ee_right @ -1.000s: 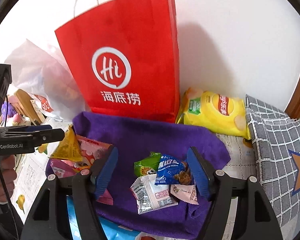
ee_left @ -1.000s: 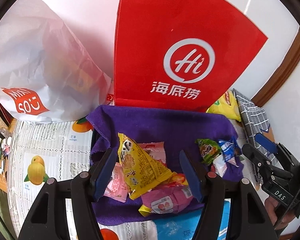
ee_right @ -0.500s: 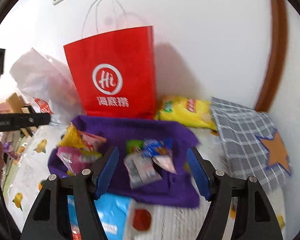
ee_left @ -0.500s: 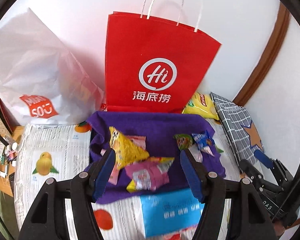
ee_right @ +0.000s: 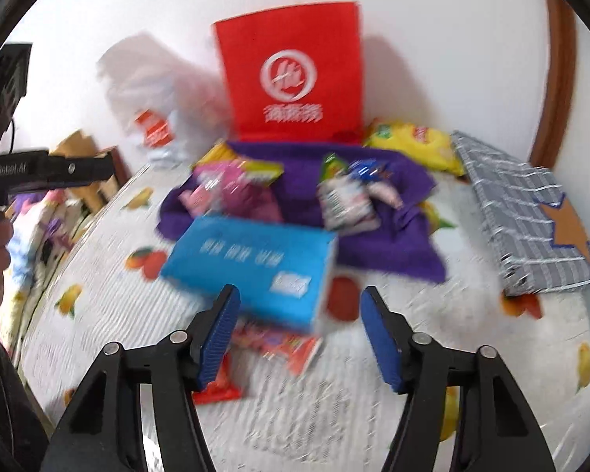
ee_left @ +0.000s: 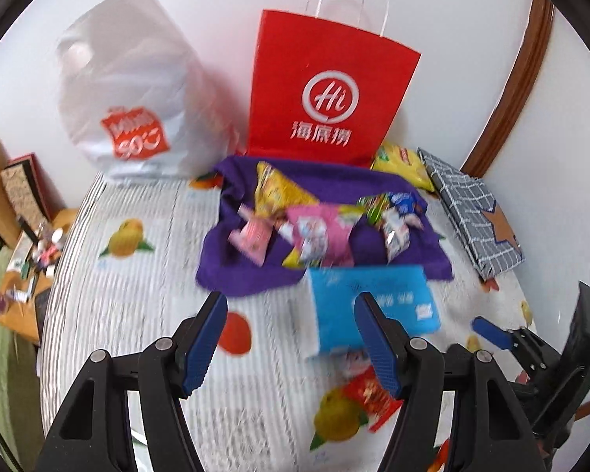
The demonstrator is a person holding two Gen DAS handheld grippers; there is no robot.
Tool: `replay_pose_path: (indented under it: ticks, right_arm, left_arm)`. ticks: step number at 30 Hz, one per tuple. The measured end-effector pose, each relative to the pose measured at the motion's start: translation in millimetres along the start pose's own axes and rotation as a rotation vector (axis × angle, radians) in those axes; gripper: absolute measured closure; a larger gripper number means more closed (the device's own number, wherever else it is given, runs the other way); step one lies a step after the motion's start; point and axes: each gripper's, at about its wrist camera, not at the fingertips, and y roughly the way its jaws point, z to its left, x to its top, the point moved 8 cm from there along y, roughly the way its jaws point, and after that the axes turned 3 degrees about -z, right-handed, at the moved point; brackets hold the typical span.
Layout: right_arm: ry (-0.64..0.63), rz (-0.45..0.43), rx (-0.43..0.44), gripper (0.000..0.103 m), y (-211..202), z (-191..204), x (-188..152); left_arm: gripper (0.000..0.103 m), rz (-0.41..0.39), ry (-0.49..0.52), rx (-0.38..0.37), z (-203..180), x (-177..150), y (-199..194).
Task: Organize snacks
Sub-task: 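Move both tools back toward the snacks beside the blue tissue pack, then grasp the pink ice-pop packet with the right tool while the left tool grasps the red candy packet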
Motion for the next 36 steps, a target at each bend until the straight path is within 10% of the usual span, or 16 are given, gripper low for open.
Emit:
replay_pose_path:
  ticks: [7,36]
  right_arm:
    - [-0.079,0.051,0.079,0.061,26,31,-35]
    - [-0.207,0.167,0.17,0.065,53,45,-64]
  left_arm:
    - [0.038,0.017,-0.012,0.024,20,-40,-3]
    - [0.038,0.064,-0.043,0.028,27,-77,7]
